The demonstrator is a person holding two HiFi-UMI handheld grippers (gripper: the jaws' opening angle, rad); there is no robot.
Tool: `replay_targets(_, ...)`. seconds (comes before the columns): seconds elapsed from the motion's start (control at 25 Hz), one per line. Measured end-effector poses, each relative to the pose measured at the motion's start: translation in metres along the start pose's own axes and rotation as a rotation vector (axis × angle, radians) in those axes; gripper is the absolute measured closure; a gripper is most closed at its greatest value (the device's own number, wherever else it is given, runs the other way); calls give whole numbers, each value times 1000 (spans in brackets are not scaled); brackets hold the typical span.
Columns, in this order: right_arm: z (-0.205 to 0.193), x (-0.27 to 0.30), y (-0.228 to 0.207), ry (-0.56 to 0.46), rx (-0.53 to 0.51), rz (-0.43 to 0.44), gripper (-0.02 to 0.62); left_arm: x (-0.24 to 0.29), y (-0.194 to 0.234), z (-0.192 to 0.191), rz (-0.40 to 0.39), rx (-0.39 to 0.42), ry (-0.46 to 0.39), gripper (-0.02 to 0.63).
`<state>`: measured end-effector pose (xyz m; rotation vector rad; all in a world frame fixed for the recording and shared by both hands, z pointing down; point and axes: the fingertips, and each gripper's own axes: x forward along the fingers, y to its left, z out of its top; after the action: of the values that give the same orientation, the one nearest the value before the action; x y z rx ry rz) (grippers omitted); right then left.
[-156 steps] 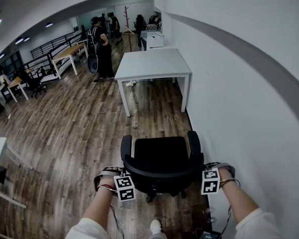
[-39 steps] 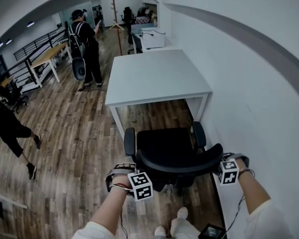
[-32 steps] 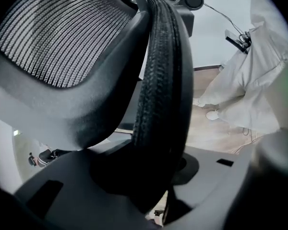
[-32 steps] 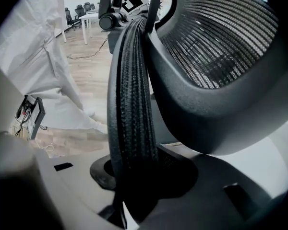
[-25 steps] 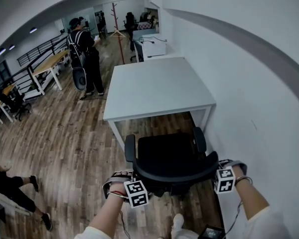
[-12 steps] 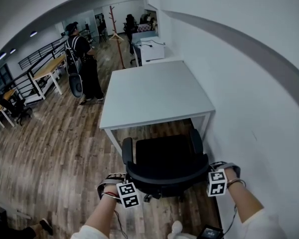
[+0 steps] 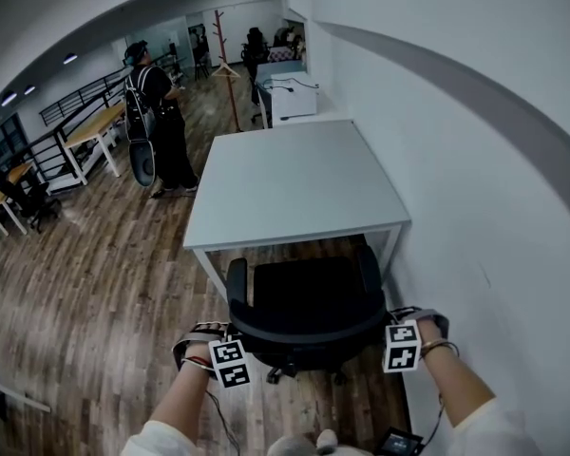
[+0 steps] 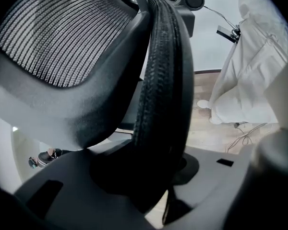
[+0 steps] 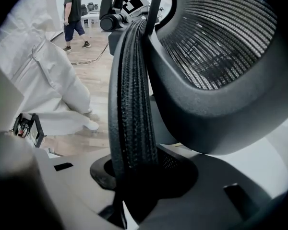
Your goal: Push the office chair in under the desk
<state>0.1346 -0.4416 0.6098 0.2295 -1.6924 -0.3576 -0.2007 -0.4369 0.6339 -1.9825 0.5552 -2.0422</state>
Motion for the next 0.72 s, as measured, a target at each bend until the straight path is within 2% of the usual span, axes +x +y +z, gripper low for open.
replay_targets(0.72,-5,24,-67,-1,-1,6,443,27,64,6,-3,-1,-1,451)
